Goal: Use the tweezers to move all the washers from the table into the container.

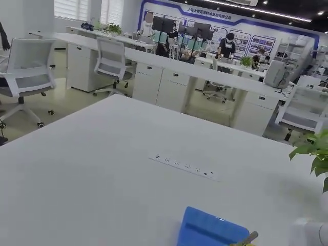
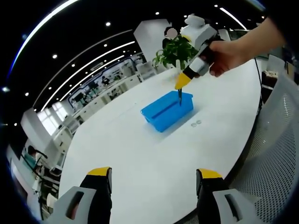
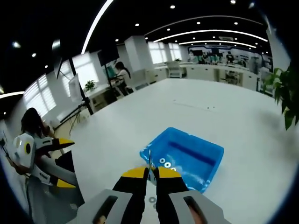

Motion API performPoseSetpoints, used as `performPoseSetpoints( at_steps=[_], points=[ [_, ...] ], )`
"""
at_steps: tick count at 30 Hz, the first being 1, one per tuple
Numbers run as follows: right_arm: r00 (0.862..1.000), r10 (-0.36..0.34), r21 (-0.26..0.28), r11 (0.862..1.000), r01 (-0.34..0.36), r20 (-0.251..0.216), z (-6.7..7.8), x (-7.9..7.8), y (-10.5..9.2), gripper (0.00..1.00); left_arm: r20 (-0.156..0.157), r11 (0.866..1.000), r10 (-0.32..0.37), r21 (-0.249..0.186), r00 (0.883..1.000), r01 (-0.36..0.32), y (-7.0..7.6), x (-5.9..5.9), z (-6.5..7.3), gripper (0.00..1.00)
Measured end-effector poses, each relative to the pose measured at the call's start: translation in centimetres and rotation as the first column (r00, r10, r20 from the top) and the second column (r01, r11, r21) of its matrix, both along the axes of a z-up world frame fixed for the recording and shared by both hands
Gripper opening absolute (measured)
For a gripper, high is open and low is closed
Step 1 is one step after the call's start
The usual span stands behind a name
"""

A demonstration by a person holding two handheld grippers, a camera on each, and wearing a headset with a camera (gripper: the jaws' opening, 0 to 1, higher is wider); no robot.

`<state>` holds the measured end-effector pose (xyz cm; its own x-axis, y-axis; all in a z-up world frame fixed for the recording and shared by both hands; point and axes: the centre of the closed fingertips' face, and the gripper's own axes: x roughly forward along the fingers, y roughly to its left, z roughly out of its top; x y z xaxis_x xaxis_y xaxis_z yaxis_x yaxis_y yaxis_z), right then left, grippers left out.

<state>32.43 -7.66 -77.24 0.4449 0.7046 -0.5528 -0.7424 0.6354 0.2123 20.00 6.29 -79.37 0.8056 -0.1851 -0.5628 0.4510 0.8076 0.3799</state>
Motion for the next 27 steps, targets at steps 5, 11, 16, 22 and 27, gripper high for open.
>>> performPoseSetpoints(
  at_steps=[5,11,16,22,27],
  points=[
    [1.000,0.016,-0.049,0.999,-0.017,-0.005,-1.5,-0.7,-0.3,0.03,0.000,1.000,0.004,0.002,1.000,-0.004,0.1,0.0,0.0,0.75],
    [0.999,0.020,-0.069,0.997,-0.022,-0.043,-3.2,-1.0,-0.4,0.03,0.010,1.000,0.010,-0.008,1.000,-0.010,0.1,0.1,0.2,0.75],
    [0.997,0.026,-0.099,0.995,-0.033,-0.069,-4.8,-1.3,-0.3,0.03,0.004,1.000,0.008,-0.001,1.000,-0.008,0.2,0.0,0.1,0.74],
    [0.997,0.034,-0.137,0.990,-0.043,-0.069,-5.7,-1.3,-0.3,0.03,0.019,1.000,0.019,-0.006,1.000,-0.019,0.4,0.2,0.4,0.74],
    [0.997,0.025,-0.144,0.989,-0.035,-0.070,-6.1,-1.2,-0.5,0.03,0.009,1.000,0.014,0.006,1.000,-0.015,0.3,0.1,0.2,0.74]
  ],
)
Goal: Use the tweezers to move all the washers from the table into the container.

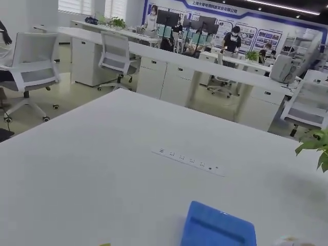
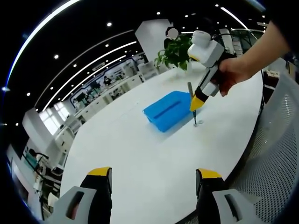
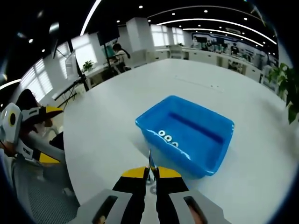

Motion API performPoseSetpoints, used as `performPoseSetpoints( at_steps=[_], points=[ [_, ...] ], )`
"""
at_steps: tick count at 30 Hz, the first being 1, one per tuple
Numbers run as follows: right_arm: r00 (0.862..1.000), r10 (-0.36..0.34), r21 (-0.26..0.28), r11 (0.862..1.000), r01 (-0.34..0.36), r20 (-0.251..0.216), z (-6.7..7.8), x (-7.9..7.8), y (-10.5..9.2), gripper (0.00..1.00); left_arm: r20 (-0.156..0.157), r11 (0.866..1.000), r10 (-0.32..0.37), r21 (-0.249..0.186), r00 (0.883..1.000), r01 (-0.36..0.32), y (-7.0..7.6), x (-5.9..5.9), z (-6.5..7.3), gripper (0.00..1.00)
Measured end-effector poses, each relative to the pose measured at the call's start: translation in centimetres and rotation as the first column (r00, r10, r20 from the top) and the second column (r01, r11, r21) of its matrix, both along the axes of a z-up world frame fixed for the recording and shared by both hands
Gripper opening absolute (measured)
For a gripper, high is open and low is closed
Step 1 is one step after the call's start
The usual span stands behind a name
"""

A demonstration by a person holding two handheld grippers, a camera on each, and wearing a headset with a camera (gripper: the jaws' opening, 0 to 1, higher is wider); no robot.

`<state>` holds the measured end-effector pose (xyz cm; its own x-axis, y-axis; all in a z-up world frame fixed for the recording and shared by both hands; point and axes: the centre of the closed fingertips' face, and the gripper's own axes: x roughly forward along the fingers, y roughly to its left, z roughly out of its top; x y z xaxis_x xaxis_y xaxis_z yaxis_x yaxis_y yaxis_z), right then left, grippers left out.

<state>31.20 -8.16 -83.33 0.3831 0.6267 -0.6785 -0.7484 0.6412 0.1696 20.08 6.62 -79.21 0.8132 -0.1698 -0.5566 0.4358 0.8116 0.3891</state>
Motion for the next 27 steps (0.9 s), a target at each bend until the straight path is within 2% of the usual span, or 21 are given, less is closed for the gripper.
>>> performPoseSetpoints(
  at_steps=[7,13,17,21,23,27],
  points=[
    [1.000,-0.012,0.011,1.000,0.012,0.004,-0.1,-0.1,0.1,0.03,-0.001,1.000,0.000,0.001,1.000,0.000,0.0,0.0,0.0,0.73],
    [1.000,0.000,-0.008,1.000,0.001,0.029,-0.1,-0.2,0.1,0.02,0.005,1.000,-0.003,-0.006,1.000,0.003,-0.1,0.0,0.1,0.74],
    [1.000,-0.024,-0.003,1.000,0.024,0.016,-0.1,0.0,0.0,0.02,-0.001,1.000,-0.002,0.011,1.000,0.002,0.0,0.0,-0.1,0.73],
    [1.000,-0.025,-0.012,1.000,0.025,0.013,-0.1,0.0,0.0,0.02,-0.004,1.000,-0.005,0.008,1.000,0.005,-0.1,0.0,-0.2,0.73],
    [0.999,-0.021,-0.017,1.000,0.021,0.027,0.1,0.0,0.0,0.02,-0.010,1.000,-0.010,0.015,1.000,0.010,-0.1,0.0,-0.3,0.73],
    [0.999,-0.023,0.003,1.000,0.023,0.025,1.0,-0.2,0.2,0.02,-0.016,0.999,-0.017,0.028,1.000,0.017,-0.2,-0.1,-0.5,0.73]
  ],
)
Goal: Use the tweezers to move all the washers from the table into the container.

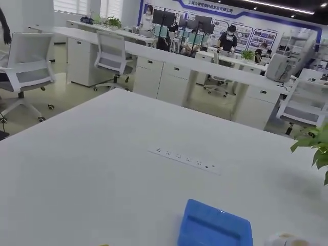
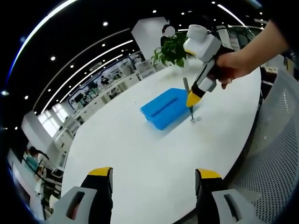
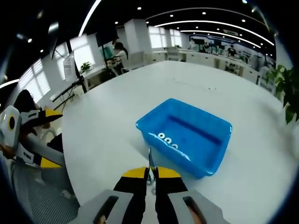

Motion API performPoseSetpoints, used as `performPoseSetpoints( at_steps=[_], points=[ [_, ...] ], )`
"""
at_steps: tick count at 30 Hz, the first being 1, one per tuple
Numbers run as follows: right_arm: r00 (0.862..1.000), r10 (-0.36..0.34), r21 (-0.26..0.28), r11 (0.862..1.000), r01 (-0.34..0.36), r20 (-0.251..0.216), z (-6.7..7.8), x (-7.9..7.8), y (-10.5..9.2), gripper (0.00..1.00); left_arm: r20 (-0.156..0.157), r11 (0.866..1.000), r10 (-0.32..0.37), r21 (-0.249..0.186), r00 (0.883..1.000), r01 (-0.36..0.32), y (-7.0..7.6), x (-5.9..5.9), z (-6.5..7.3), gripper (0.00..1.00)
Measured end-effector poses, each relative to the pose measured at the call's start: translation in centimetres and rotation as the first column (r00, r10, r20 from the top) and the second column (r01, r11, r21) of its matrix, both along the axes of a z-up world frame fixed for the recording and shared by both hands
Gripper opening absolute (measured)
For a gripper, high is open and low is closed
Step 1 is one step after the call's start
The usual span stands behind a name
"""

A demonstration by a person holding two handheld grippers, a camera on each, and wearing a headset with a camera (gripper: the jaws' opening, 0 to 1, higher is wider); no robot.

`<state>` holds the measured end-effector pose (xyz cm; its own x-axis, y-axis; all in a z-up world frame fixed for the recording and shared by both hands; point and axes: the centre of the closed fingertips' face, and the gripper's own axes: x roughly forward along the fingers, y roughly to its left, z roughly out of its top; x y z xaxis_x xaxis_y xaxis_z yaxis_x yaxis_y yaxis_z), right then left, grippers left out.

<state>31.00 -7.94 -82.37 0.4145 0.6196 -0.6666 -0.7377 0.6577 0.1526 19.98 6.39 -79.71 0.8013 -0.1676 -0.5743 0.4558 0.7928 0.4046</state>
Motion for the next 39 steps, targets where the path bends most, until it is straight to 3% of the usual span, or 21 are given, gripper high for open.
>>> performPoseSetpoints(
  at_steps=[8,10,19,29,39],
  points=[
    [0.999,0.020,0.028,0.999,-0.021,0.032,2.5,-0.2,0.5,0.02,0.001,1.000,0.001,0.003,1.000,-0.001,0.0,0.0,0.0,0.73],
    [0.999,0.023,0.035,0.999,-0.025,0.049,3.3,0.0,0.5,0.02,0.013,1.000,0.008,-0.006,1.000,-0.007,0.1,0.1,0.3,0.73],
    [0.994,-0.023,0.098,0.995,0.012,0.110,6.5,1.7,0.5,0.02,0.012,1.000,0.007,-0.003,1.000,-0.007,0.1,0.1,0.1,0.73],
    [0.985,-0.062,0.073,0.996,0.051,0.161,7.0,3.7,-0.1,0.02,0.009,1.000,0.012,0.001,1.000,-0.012,0.2,0.1,0.2,0.72],
    [0.979,-0.121,0.032,0.993,0.117,0.161,5.1,6.1,-1.0,0.02,0.014,1.000,0.023,0.003,1.000,-0.023,0.5,0.1,0.3,0.72]
  ],
)
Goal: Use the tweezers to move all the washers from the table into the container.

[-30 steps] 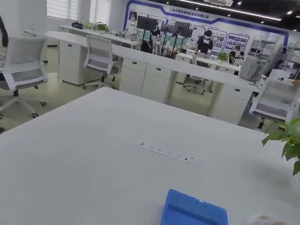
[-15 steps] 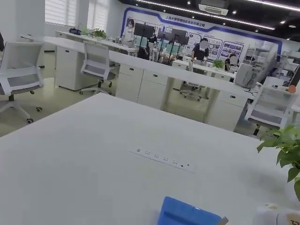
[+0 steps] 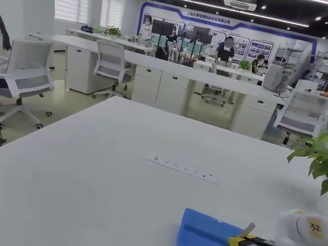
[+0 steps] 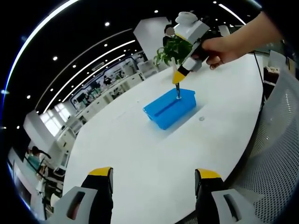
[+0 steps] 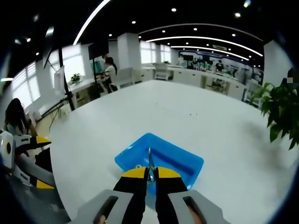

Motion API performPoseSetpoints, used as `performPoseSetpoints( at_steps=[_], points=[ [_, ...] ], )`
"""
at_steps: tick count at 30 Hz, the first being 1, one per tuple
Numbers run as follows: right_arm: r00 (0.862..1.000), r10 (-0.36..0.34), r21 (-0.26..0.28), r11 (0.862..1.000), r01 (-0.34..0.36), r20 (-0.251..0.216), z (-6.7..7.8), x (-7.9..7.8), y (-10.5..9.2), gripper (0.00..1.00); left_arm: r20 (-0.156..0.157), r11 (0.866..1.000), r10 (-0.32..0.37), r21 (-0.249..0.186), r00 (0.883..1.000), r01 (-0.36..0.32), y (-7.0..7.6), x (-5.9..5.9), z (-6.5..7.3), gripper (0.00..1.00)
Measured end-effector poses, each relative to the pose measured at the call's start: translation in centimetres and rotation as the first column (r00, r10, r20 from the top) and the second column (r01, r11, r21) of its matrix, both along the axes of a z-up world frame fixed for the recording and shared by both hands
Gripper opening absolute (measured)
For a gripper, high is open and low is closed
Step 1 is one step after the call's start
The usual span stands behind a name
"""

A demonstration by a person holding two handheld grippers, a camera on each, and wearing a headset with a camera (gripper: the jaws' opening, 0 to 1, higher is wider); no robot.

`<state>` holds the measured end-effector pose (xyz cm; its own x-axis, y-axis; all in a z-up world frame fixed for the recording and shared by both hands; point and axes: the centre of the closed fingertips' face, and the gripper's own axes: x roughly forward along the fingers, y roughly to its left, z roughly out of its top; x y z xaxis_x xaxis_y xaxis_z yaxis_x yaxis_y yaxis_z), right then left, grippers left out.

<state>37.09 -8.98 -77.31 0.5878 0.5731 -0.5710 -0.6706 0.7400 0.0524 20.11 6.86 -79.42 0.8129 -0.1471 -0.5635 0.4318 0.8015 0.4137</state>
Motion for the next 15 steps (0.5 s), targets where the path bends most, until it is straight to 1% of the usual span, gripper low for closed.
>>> performPoseSetpoints(
  at_steps=[3,5,8,11,15],
  points=[
    [1.000,-0.009,-0.016,1.000,0.009,-0.013,-0.9,0.3,-0.3,0.02,0.009,1.000,0.007,-0.005,1.000,-0.007,0.1,0.1,0.2,0.72],
    [1.000,-0.015,-0.022,1.000,0.015,-0.025,-1.5,0.4,-0.4,0.02,0.002,1.000,0.004,-0.008,1.000,-0.004,0.0,0.0,0.1,0.73],
    [0.999,-0.024,-0.021,1.000,0.023,-0.038,-2.1,0.5,-0.5,0.02,0.001,1.000,0.002,-0.002,1.000,-0.002,0.0,0.0,0.1,0.72],
    [0.998,-0.027,-0.026,0.999,0.025,-0.048,-2.7,0.6,-0.4,0.02,-0.011,1.000,0.002,0.002,1.000,-0.002,0.0,-0.1,-0.1,0.72],
    [0.998,-0.026,-0.040,0.999,0.024,-0.060,-3.5,0.8,-0.2,0.02,-0.012,1.000,0.001,0.001,1.000,-0.001,0.0,-0.1,-0.1,0.72]
  ],
)
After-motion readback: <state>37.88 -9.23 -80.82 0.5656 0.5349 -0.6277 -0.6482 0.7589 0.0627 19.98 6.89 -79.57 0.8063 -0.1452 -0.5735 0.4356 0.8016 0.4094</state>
